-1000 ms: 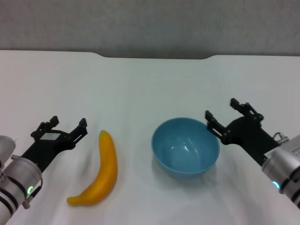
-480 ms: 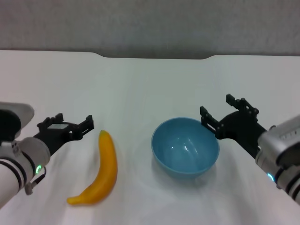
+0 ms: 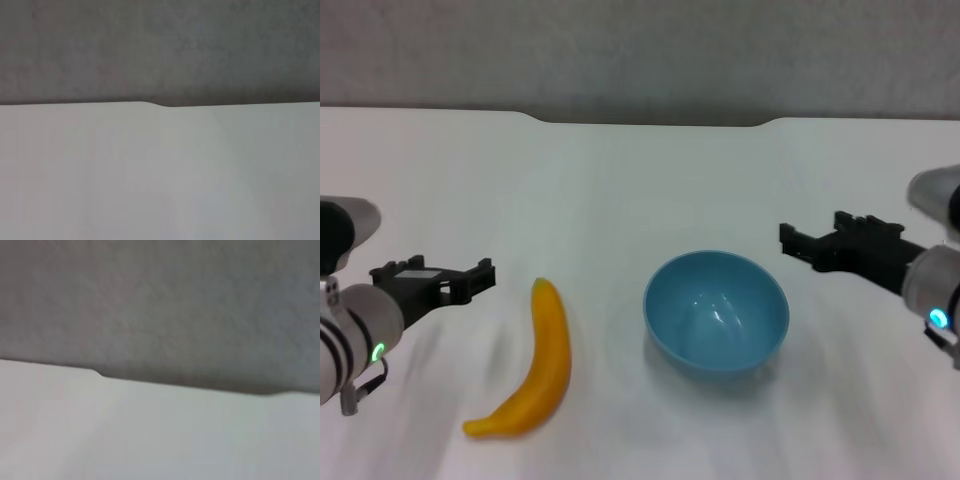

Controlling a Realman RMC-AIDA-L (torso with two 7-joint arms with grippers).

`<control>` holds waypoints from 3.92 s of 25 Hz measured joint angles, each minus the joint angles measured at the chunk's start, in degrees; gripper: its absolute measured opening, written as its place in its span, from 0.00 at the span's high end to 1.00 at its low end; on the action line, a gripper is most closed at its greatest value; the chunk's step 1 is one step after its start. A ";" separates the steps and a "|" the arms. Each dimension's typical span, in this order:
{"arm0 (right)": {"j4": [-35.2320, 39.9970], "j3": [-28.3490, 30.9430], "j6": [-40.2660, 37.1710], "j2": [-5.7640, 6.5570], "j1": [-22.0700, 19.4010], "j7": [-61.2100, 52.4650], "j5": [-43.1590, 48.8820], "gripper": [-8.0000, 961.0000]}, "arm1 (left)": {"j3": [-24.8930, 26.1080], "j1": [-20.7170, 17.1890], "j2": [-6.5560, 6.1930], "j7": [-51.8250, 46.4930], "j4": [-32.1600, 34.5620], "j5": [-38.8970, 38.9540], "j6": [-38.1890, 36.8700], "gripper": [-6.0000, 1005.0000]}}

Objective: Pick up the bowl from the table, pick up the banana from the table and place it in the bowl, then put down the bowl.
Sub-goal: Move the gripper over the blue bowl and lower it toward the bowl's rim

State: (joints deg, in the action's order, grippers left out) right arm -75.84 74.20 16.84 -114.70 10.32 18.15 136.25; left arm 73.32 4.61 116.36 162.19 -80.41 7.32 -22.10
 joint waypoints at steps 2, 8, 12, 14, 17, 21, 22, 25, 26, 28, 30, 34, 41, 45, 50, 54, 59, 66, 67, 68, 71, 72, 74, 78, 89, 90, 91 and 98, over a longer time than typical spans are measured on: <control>-1.20 2.94 4.33 0.04 0.31 -0.23 -1.40 0.16 | 0.37 -0.32 0.04 -0.01 0.10 0.03 -0.08 0.11; -3.39 15.42 22.96 0.15 4.40 -0.28 -4.98 0.16 | 1.16 -0.75 0.09 -0.02 0.44 0.01 -0.78 0.11; -1.25 21.06 33.71 0.18 9.32 0.17 -4.83 0.16 | 1.15 -0.73 0.10 -0.01 0.27 -0.06 -0.79 0.11; 1.11 23.08 37.91 0.19 12.14 1.33 -4.77 0.16 | 1.15 -0.74 0.09 0.00 0.20 -0.07 -0.80 0.11; 4.96 25.52 41.23 0.18 14.97 3.08 -4.71 0.16 | 1.09 -0.74 0.09 0.02 0.15 -0.10 -0.78 0.11; 9.81 27.36 41.86 0.26 17.03 4.40 -4.63 0.16 | 1.04 -0.70 0.09 0.04 0.09 -0.11 -0.49 0.11; 10.77 27.55 41.86 0.26 17.52 4.77 -4.63 0.16 | 1.03 -0.67 0.09 0.03 0.10 -0.11 -0.48 0.11; 13.35 27.59 41.86 0.17 18.95 6.10 -4.99 0.16 | 0.94 -0.54 0.10 -0.13 0.32 -0.10 -0.45 0.11; 14.15 27.41 41.81 0.11 19.31 6.60 -5.37 0.16 | 0.94 -0.54 0.10 -0.13 0.32 -0.10 -0.45 0.11; 15.37 27.06 41.66 -0.04 19.89 7.31 -5.91 0.16 | 0.70 -0.49 0.19 -0.12 0.37 -0.10 -0.41 0.11; 16.89 26.89 41.53 -0.14 20.58 7.60 -6.04 0.16 | 0.60 -0.43 0.30 -0.09 0.41 -0.11 -0.39 0.11; 19.58 26.58 41.29 -0.17 21.99 7.68 -6.09 0.16 | 0.67 -0.38 0.36 -0.13 0.44 -0.11 -0.39 0.11; 21.74 24.92 38.04 -0.19 22.66 8.43 -6.07 0.17 | 0.58 -0.30 0.36 -0.06 0.48 -0.11 -0.35 0.11; 23.29 23.53 36.16 -0.25 23.00 8.46 -6.13 0.17 | 0.58 -0.22 0.36 -0.07 0.60 -0.11 -0.28 0.11; 24.23 19.67 32.45 -0.35 23.10 8.72 -8.56 0.17 | 0.60 -0.23 0.36 -0.14 0.81 -0.11 -0.23 0.11; 24.85 15.39 29.26 -0.35 22.79 9.40 -11.82 0.17 | 0.60 -0.25 0.36 -0.22 1.06 -0.11 -0.22 0.11; 26.99 15.11 29.15 -0.35 23.45 9.40 -11.98 0.17 | 0.56 -0.16 0.36 -0.20 1.06 -0.11 -0.21 0.11; 28.70 15.11 27.74 -0.26 23.79 9.69 -12.05 0.17 | 0.34 0.21 0.38 -0.04 1.06 -0.11 -0.22 0.11; 28.71 15.12 27.57 -0.27 23.78 9.88 -12.22 0.17 | 0.32 0.21 0.39 -0.02 1.06 -0.11 -0.22 0.11; 28.73 15.03 27.31 -0.28 23.78 10.20 -12.63 0.17 | 0.30 0.22 0.39 0.00 1.05 -0.11 -0.22 0.11; 29.24 13.91 26.18 -0.31 23.59 11.24 -14.46 0.17 | 0.29 0.29 0.41 0.03 0.92 -0.07 -0.22 0.11; 29.64 13.54 25.92 -0.31 23.63 11.43 -14.96 0.17 | 0.30 0.30 0.42 0.02 0.84 -0.02 -0.22 0.11; 30.41 12.85 25.64 -0.32 23.97 11.51 -15.54 0.17 | 0.30 0.30 0.43 0.01 0.82 0.01 -0.22 0.11; 31.65 11.72 24.02 -0.34 24.45 11.53 -15.72 0.17 | 0.32 0.29 0.44 -0.04 0.92 -0.03 -0.22 0.11; 32.07 8.78 21.04 -0.52 24.56 11.41 -15.85 0.17 | 0.33 0.38 0.45 -0.11 1.04 -0.01 -0.22 0.11; 32.08 8.25 20.76 -0.53 24.57 11.34 -15.85 0.17 | 0.33 0.38 0.45 -0.14 1.03 0.03 -0.22 0.11; 32.08 7.72 20.50 -0.52 24.59 11.30 -15.85 0.17 | 0.33 0.38 0.45 -0.16 1.03 0.07 -0.22 0.11; 31.71 5.17 19.08 -0.52 24.60 11.22 -15.86 0.17 | 0.33 0.33 0.45 -0.21 0.96 0.15 -0.21 0.11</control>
State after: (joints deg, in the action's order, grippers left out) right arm -44.14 79.37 35.92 -115.22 34.92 29.36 120.39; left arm 73.65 4.94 116.81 161.98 -79.45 7.46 -22.32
